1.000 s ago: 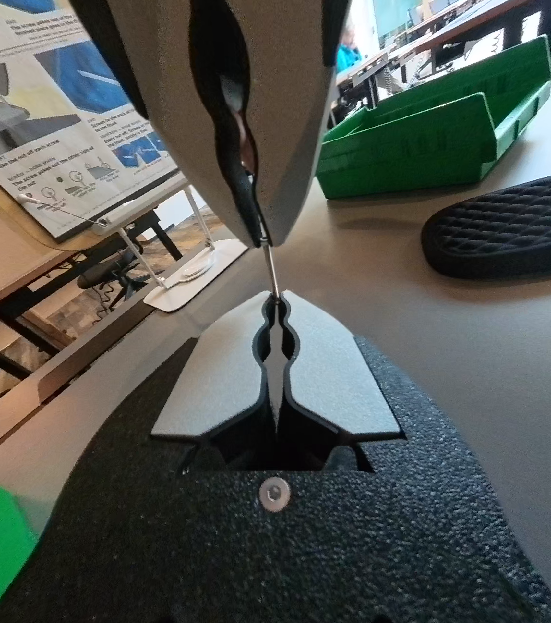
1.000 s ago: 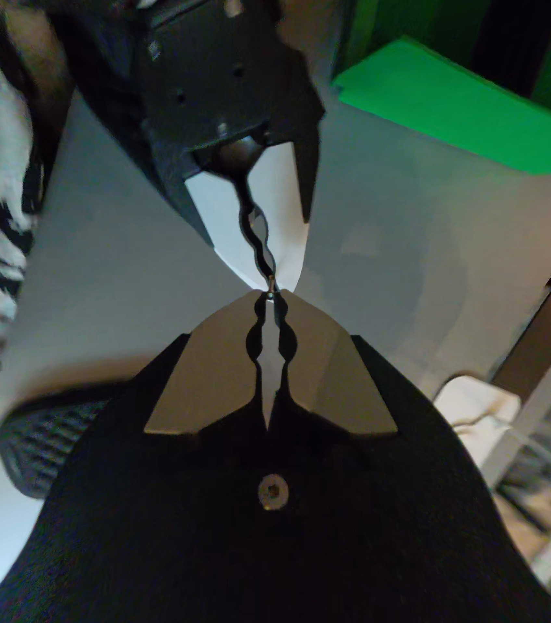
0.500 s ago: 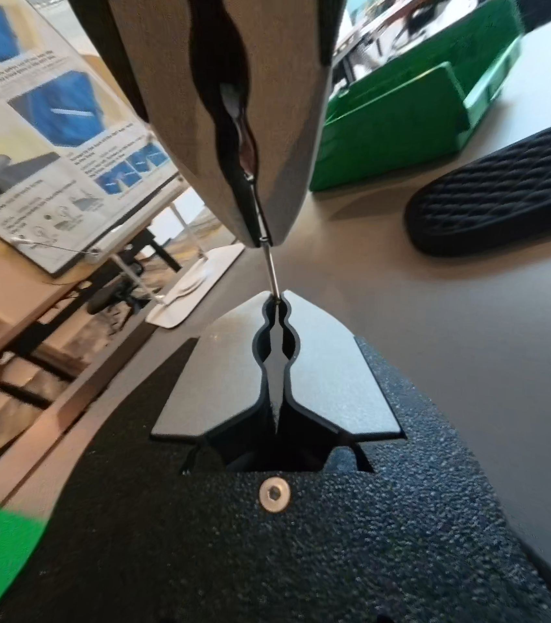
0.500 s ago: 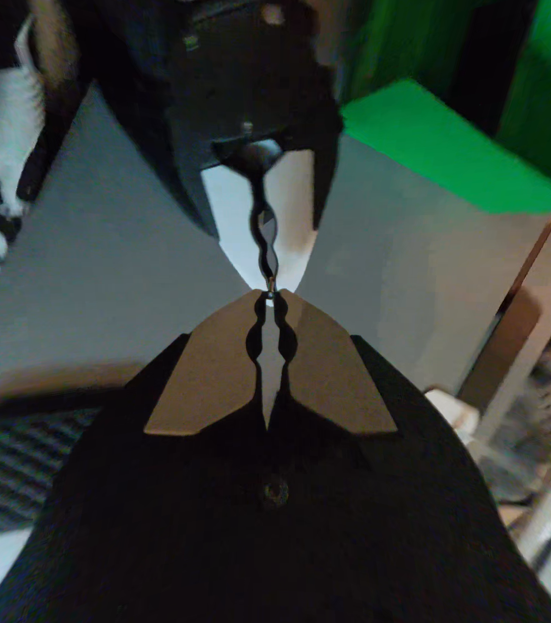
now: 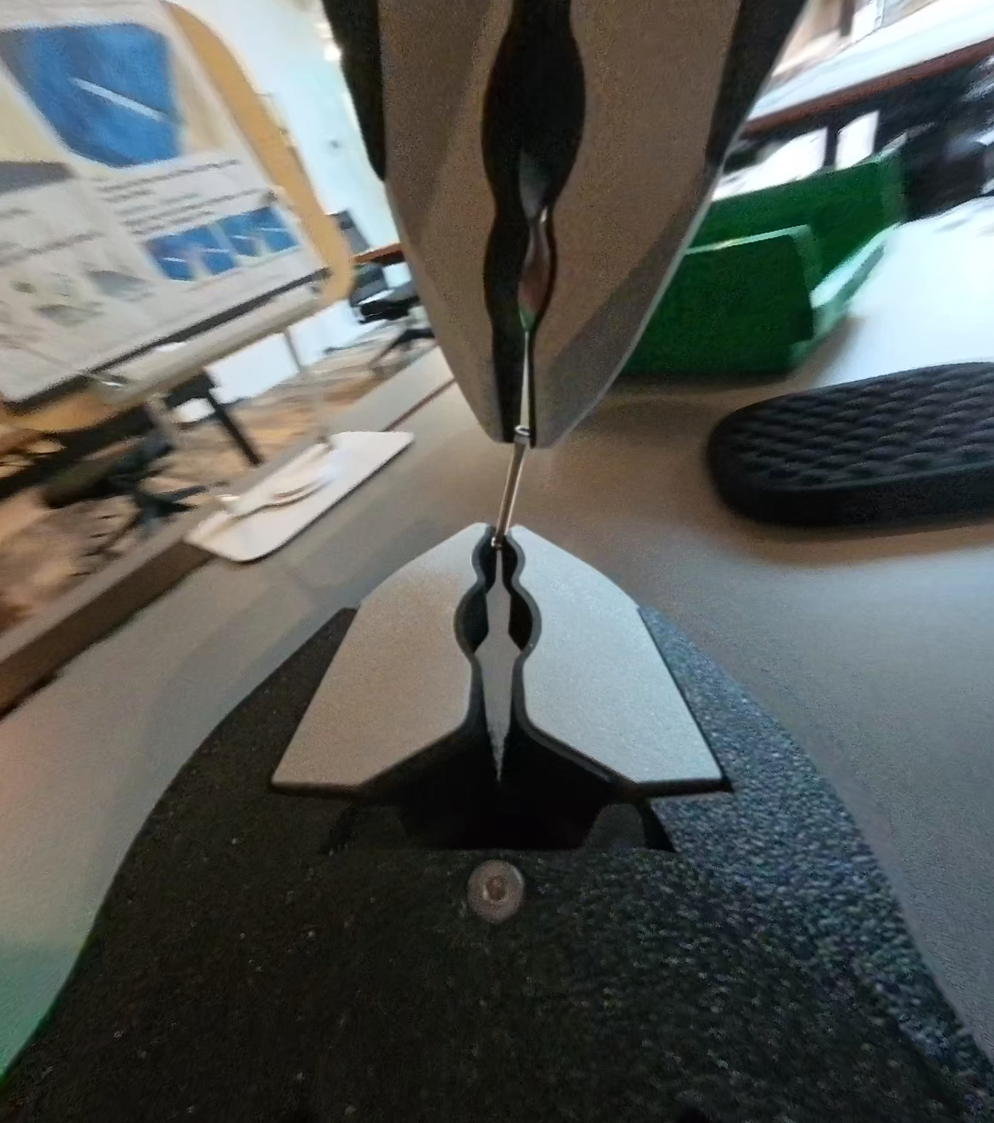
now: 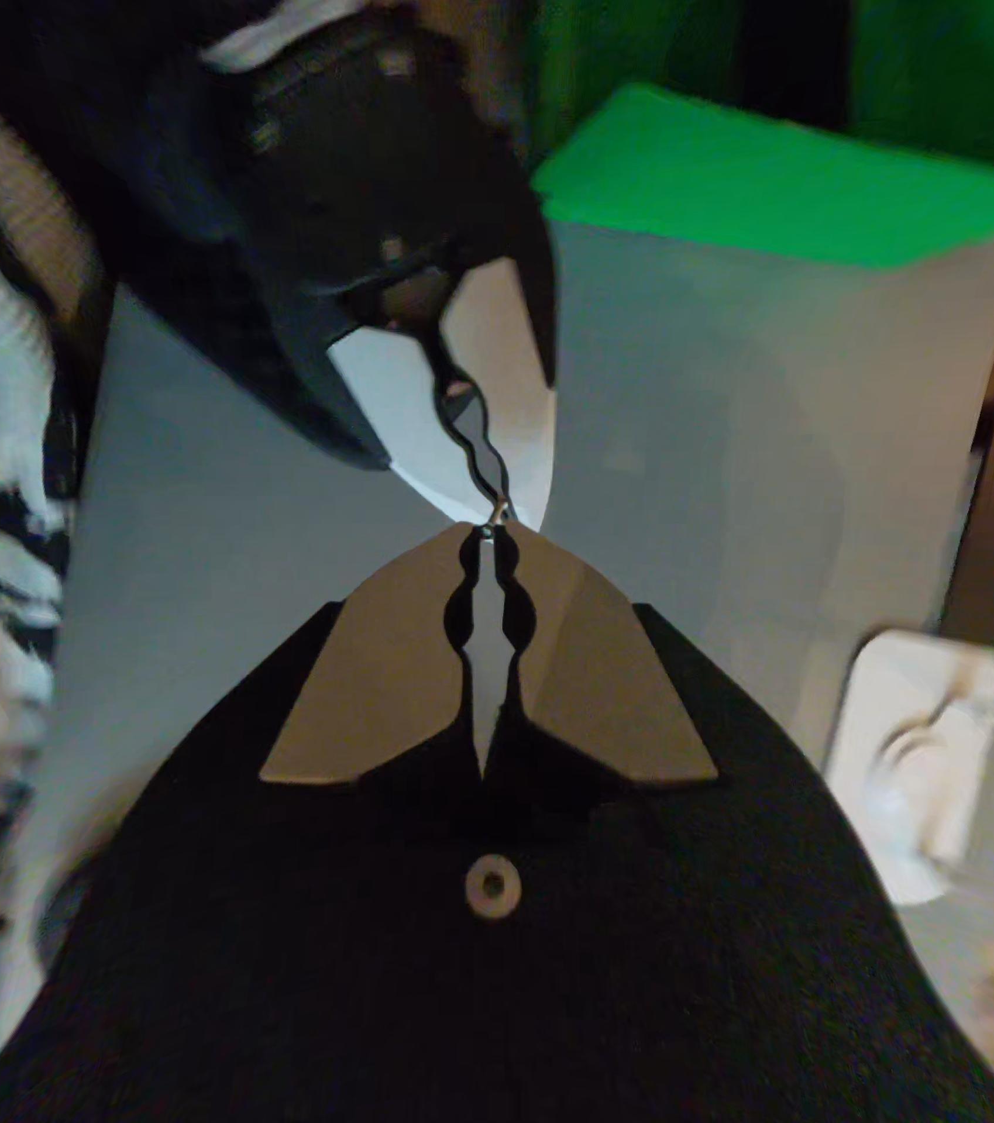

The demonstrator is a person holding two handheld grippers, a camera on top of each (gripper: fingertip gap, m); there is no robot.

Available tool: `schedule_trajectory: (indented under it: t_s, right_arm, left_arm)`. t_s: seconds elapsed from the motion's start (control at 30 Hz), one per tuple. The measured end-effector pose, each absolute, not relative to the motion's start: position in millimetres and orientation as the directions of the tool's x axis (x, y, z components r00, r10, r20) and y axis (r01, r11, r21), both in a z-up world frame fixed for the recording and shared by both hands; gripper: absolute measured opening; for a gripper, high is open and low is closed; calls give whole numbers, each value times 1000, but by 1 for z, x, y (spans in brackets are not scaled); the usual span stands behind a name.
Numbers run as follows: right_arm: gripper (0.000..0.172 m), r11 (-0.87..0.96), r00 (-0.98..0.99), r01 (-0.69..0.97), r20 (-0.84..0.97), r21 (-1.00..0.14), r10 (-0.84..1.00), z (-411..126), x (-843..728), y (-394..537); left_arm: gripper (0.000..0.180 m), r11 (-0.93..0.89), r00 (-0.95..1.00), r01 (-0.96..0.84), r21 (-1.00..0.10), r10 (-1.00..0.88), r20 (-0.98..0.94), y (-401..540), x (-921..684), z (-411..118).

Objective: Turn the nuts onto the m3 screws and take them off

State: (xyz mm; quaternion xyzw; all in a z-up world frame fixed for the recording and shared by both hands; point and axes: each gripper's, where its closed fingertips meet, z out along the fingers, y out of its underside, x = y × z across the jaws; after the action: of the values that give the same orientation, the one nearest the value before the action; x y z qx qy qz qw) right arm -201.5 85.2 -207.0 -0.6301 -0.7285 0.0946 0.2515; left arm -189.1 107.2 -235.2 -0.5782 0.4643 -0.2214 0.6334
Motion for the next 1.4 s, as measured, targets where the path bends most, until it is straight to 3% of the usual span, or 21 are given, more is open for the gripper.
schedule_trajectory:
  t_s: [0.1,0.2,0.27,0.3,0.37,0.47,0.63,0.8,1.03,1.13,1.23,1.33,1.4]
  right_arm:
    - [3,-159,267,803,109,-575,957,-215,-194,91]
    - [4,-483,545,574,-132,-661,828,-223,-190,89]
    - [4,-613,613,432,-284,-661,738,-226,-189,86]
    - [5,-613,601,437,-293,-659,743,-228,-188,84]
    - [18,-488,533,520,-179,-701,827,-227,-184,87]
    - [23,-123,310,687,136,-716,941,-216,-181,90]
    - [33,438,-158,773,529,-459,834,-207,-190,81]
    - [17,605,-385,733,542,-311,746,-212,-193,81]
    - [5,645,-464,722,516,-250,720,-222,-192,87]
    - [4,488,-294,788,467,-376,834,-219,-193,90]
    - [3,161,56,791,333,-590,941,-215,-194,98]
    - [3,-319,456,564,-35,-762,889,-218,-194,101]
    - [3,-641,596,271,-397,-718,698,-223,-192,99]
  left_arm:
    - [1,363,537,-438,-822,-628,-563,120,-197,-233]
    - [1,455,497,-594,-663,-440,-748,122,-201,-231]
    - [1,455,483,-585,-671,-469,-739,120,-198,-234]
    - [1,447,479,-566,-693,-505,-718,119,-196,-237]
    - [1,430,473,-518,-739,-575,-667,115,-191,-239]
    - [1,356,477,-439,-825,-685,-550,112,-187,-243]
    - [1,252,458,-347,-903,-795,-398,108,-184,-247]
    - [1,217,429,-320,-922,-835,-345,106,-182,-250]
    - [1,205,400,-314,-927,-857,-325,103,-180,-253]
    - [1,204,429,-296,-933,-844,-320,106,-183,-249]
    - [1,260,509,-322,-910,-763,-398,115,-191,-239]
    - [1,403,539,-509,-761,-540,-647,123,-201,-232]
    - [1,470,495,-617,-632,-393,-775,123,-203,-229]
